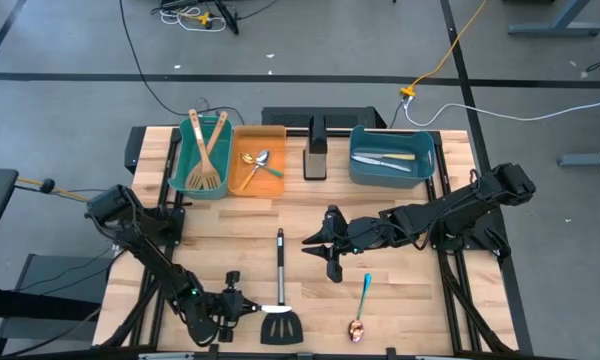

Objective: Pick & Place Kitchen Items
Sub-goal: Put the silver table knife into the blue bin

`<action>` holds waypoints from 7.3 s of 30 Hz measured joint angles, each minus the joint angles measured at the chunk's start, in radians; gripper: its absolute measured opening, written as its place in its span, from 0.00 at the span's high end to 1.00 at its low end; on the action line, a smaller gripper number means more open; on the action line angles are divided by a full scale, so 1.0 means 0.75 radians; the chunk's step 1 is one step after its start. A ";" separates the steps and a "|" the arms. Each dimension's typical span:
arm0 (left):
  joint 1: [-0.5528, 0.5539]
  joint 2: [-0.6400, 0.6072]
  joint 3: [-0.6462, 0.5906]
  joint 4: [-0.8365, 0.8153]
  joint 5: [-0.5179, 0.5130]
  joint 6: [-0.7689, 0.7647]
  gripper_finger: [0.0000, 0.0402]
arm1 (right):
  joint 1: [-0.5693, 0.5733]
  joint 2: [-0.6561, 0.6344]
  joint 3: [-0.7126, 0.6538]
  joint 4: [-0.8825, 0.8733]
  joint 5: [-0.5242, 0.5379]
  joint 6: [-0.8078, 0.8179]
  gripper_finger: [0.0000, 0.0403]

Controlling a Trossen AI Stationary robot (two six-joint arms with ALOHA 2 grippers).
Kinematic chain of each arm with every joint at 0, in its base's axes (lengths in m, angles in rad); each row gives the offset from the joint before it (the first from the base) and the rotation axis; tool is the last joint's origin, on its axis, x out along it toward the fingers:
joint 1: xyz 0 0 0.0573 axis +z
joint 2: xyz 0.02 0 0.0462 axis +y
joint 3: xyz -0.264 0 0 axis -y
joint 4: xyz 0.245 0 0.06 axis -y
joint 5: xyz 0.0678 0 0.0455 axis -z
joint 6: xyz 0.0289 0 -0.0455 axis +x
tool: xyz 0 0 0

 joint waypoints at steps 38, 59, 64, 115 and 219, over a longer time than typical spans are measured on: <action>0.116 -0.518 0.002 -0.250 -0.267 0.195 0.88 | -0.001 0.000 0.000 -0.020 0.000 -0.040 0.76; 0.219 -0.594 0.002 -0.009 -0.647 0.643 0.88 | -0.001 0.000 0.001 0.214 0.080 -0.083 0.76; 0.254 -0.594 0.003 0.160 -0.715 0.844 0.88 | -0.007 0.000 0.001 0.281 0.091 -0.109 0.76; 0.469 -0.593 0.003 0.323 -0.663 1.019 0.88 | -0.171 0.146 0.001 0.740 0.253 -0.073 0.63; 0.313 -0.574 0.001 0.082 -0.115 0.806 0.97 | -0.612 -0.783 0.000 -1.381 0.803 0.341 0.98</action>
